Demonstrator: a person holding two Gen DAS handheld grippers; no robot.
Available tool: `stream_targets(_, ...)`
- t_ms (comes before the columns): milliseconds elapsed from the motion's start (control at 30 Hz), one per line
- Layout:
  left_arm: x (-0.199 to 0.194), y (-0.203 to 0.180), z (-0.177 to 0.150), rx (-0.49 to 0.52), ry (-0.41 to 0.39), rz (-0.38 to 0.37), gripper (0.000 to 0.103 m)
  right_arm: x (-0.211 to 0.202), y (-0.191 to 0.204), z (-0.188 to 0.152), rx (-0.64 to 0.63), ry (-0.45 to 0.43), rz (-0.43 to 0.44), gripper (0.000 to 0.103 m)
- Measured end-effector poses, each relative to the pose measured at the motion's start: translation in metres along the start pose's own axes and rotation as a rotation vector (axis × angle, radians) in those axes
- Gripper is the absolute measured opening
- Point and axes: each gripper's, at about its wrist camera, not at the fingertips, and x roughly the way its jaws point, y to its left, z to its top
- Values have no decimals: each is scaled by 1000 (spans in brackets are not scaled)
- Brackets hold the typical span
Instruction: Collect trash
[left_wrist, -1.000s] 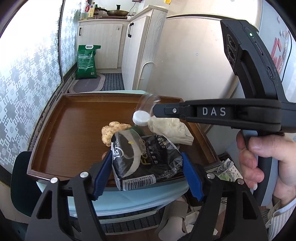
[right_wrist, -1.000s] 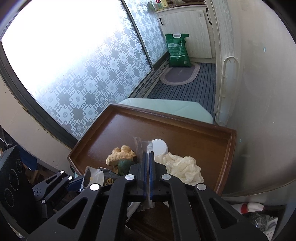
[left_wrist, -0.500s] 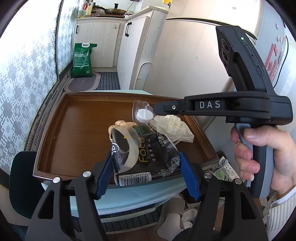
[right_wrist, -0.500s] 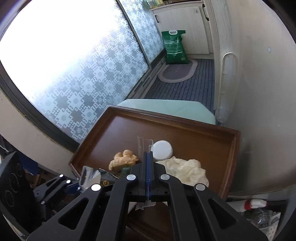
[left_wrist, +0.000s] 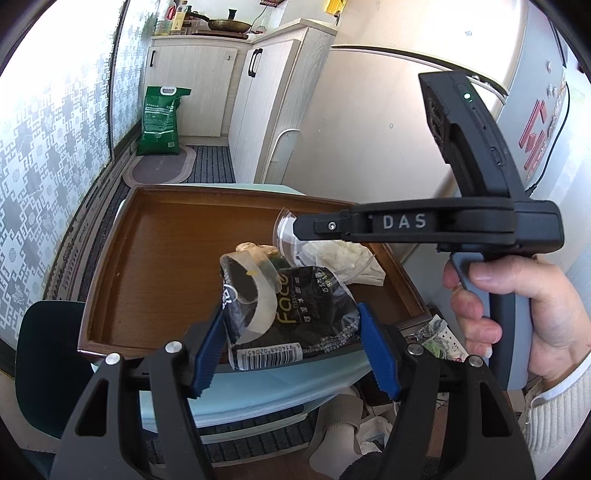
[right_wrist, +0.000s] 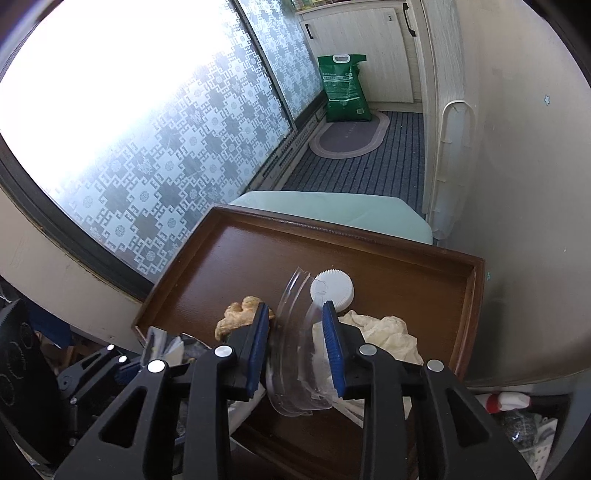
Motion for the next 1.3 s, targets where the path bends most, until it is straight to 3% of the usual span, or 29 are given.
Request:
stream_targets(133, -6, 6, 0, -6, -9, -13, 71, 7, -2, -1, 22, 18, -38, 29)
stream_targets(333, -18, 16, 1, -18, -30, -27, 71, 12, -5, -3, 45, 30, -23, 29)
stream_targets(367, -20, 17, 2, -18, -34, -26, 71, 13, -4, -4, 42, 31, -27, 27)
stream_targets(433, -25, 20, 3, -24, -45, -30, 71, 15, -2, -3, 36, 34, -35, 11)
stream_targets(567, -35, 25, 6, -31, -66, -35, 71, 15, 4, -1, 14, 35, -37, 4)
stream_targets(1300, -90, 71, 18, -107, -175, -34, 71, -12, 47, 20, -54, -59, -85, 0)
